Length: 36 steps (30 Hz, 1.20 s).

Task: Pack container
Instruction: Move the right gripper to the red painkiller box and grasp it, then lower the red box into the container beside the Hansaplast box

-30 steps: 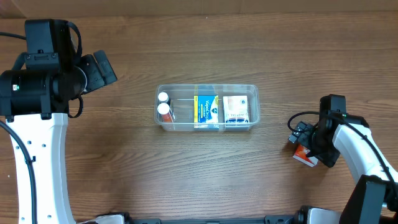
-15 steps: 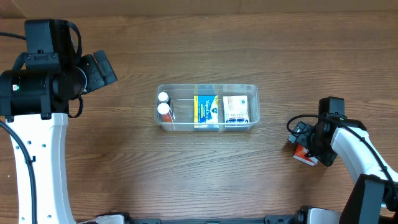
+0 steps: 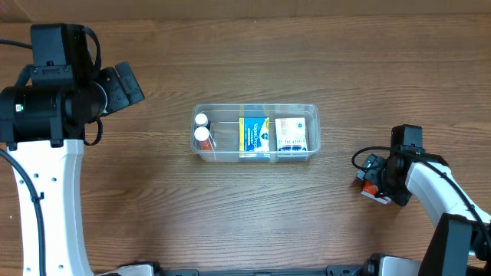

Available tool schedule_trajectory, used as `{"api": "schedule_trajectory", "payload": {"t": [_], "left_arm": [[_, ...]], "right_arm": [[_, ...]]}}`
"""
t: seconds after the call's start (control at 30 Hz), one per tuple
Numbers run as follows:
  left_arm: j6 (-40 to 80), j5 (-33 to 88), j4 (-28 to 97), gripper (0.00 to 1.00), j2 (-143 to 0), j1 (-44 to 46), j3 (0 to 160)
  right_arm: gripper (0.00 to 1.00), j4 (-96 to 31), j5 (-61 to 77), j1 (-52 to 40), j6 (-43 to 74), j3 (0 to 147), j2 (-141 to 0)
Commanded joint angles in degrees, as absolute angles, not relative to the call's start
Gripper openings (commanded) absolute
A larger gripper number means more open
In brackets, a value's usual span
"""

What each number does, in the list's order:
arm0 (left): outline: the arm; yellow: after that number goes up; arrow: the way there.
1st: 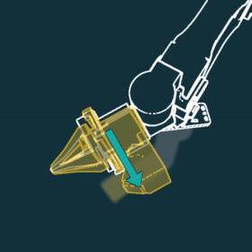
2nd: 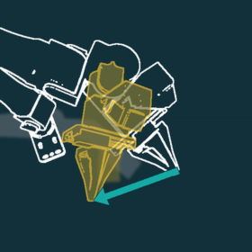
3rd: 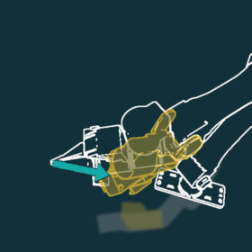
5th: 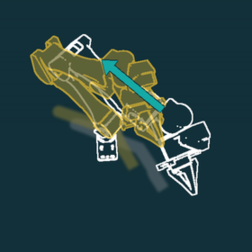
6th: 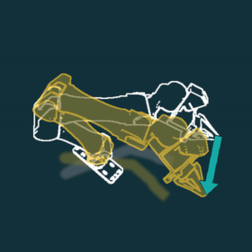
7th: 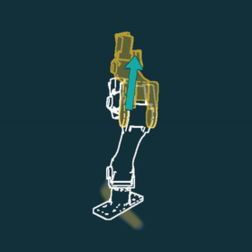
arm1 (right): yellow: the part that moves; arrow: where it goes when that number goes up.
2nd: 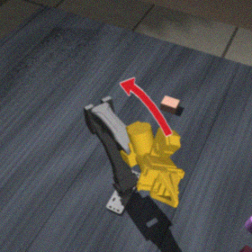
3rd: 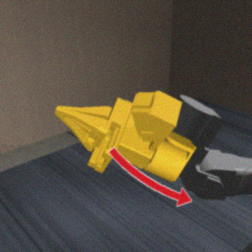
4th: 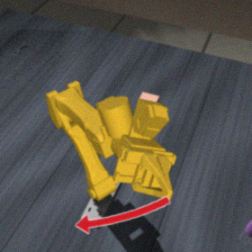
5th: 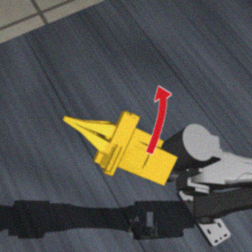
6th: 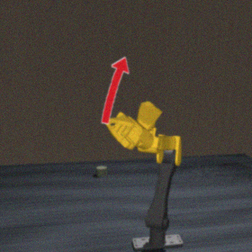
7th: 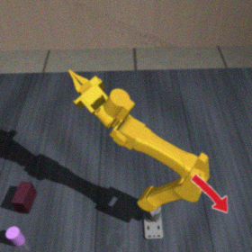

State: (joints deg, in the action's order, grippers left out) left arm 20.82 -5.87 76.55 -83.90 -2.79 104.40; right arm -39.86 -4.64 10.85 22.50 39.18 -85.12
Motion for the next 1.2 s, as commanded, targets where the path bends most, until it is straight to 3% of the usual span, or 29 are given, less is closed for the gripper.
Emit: {"api": "schedule_trajectory", "payload": {"t": [0.0, 0.2, 0.5, 0.73, 0.9, 1.17], "left_arm": [[20.1, -6.6, 76.5, 1.00, -84.0, -3.1, 104.6], [20.1, -6.6, 76.5, 1.00, -84.0, -3.1, 104.6], [20.1, -6.6, 76.5, 1.00, -84.0, -3.1, 104.6], [20.1, -6.6, 76.5, 1.00, -84.0, -3.1, 104.6], [20.1, -6.6, 76.5, 1.00, -84.0, -3.1, 104.6], [20.1, -6.5, 76.5, 1.00, -84.0, -3.1, 104.6]], "right_arm": [[0.80, -38.8, -3.9, 11.0, 22.5, 38.4, -85.0], [0.66, -40.9, -2.8, 11.0, 22.5, 41.7, -84.9], [0.61, -52.6, 0.9, 9.3, 21.3, 58.8, -82.6], [0.60, -60.8, 4.2, -5.9, 13.4, 77.8, -81.1], [0.63, -57.3, 4.0, -19.6, 13.3, 79.2, -81.8], [0.66, -55.9, 4.0, -25.1, 13.5, 79.1, -92.2]]}}
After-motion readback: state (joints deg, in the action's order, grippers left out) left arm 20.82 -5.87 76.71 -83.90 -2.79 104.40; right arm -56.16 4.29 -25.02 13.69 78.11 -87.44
